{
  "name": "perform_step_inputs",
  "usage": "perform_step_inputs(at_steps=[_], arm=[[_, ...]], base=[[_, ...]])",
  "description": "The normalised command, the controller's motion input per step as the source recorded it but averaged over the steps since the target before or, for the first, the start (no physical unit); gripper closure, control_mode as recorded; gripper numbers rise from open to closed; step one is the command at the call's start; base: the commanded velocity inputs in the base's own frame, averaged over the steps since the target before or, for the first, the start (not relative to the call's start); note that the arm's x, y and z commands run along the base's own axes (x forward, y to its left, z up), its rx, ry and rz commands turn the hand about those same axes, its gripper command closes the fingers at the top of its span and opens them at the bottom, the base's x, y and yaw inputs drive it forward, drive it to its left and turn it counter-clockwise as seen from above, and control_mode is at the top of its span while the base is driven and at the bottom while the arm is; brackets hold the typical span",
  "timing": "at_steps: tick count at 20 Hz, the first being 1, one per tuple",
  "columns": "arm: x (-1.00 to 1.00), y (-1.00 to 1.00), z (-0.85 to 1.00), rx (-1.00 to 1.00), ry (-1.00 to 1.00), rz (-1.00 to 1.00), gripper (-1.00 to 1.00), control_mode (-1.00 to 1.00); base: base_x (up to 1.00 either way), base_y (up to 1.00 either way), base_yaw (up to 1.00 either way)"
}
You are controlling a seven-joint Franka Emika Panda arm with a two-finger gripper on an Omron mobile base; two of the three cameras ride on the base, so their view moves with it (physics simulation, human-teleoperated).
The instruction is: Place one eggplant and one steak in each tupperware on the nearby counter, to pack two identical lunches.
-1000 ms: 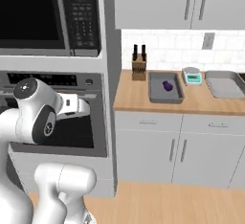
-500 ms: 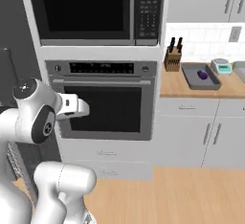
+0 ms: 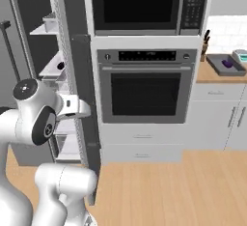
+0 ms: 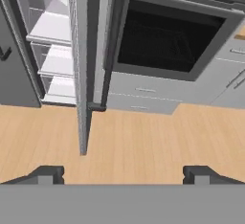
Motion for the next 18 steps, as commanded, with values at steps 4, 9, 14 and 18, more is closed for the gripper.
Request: perform_step_inputs(at_steps=[4,9,14,18], arm=[[0.00,0.00,0.00,0.00,0.00,0.00,-1.00,1.00],[0.00,0.00,0.00,0.00,0.00,0.00,-1.00,1.00],[0.00,0.00,0.00,0.00,0.00,0.00,-1.00,1.00],[0.00,0.00,0.00,0.00,0.00,0.00,-1.00,1.00]], base=[[0.00,1.00,-0.03],[0.16,1.00,-0.08],[0.59,0.92,-0.16],[0.79,0.49,-0.25]])
